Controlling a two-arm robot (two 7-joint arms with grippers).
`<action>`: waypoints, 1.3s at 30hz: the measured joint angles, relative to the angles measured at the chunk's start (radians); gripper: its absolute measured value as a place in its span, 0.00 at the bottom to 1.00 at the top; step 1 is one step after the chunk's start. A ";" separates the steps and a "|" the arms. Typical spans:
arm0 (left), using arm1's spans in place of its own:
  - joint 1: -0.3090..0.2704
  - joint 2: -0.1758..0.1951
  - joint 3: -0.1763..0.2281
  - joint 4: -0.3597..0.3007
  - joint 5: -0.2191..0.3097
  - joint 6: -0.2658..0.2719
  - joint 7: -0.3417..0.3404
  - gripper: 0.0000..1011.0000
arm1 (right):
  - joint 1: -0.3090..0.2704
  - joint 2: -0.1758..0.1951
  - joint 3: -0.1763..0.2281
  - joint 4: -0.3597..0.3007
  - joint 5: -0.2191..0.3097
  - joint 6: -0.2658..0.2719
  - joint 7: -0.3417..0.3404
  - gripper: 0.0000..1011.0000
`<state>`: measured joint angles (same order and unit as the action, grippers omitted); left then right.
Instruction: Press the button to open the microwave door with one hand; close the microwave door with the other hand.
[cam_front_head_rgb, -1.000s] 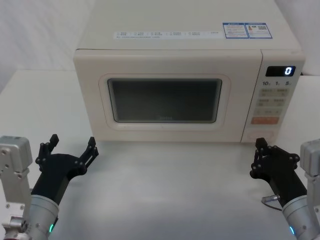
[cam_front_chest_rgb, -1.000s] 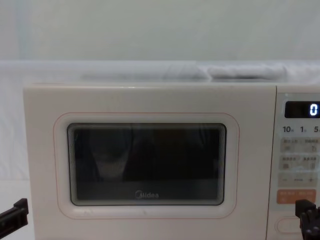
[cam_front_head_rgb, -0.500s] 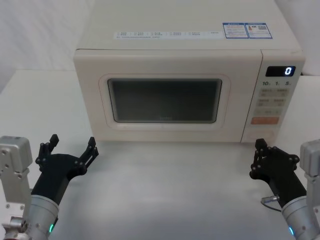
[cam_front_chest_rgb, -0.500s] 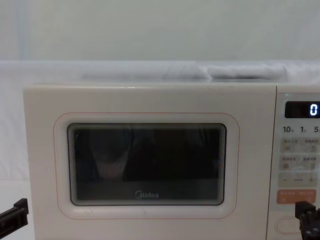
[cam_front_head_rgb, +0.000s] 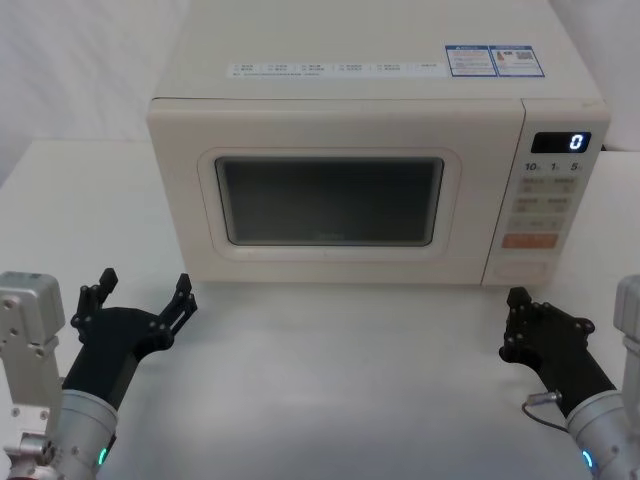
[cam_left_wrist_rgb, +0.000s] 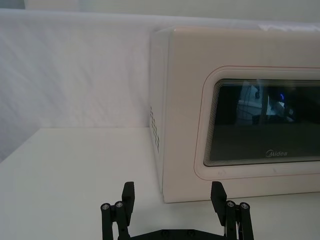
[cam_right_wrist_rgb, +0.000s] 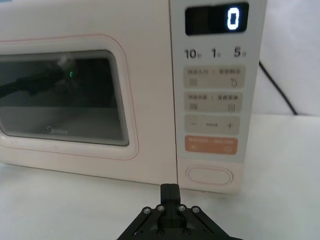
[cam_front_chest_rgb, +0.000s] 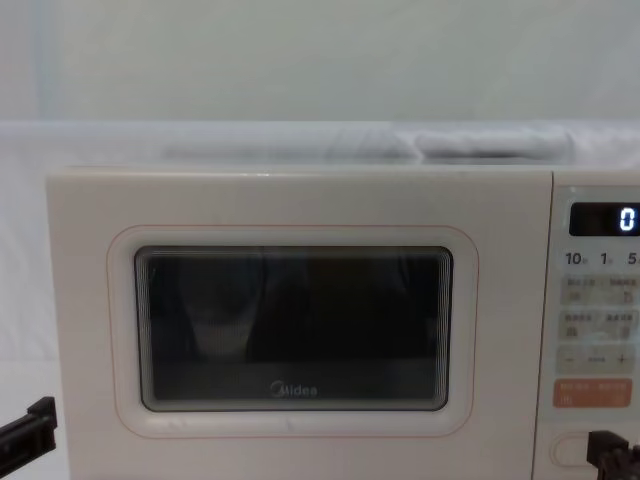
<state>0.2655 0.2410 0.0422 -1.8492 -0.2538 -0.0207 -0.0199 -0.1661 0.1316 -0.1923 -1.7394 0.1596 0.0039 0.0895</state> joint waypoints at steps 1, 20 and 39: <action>0.000 0.000 0.000 0.000 0.000 0.000 0.000 0.99 | 0.003 -0.001 0.003 0.003 0.004 0.006 0.004 0.00; 0.000 0.000 0.000 0.000 0.000 0.000 0.000 0.99 | 0.129 0.015 0.024 0.085 0.052 0.168 0.058 0.00; 0.000 0.000 0.000 0.000 0.000 0.000 0.000 0.99 | 0.189 -0.004 0.010 0.142 -0.067 0.220 0.009 0.00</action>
<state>0.2655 0.2409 0.0421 -1.8492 -0.2538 -0.0208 -0.0199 0.0226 0.1277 -0.1827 -1.5972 0.0922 0.2241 0.0988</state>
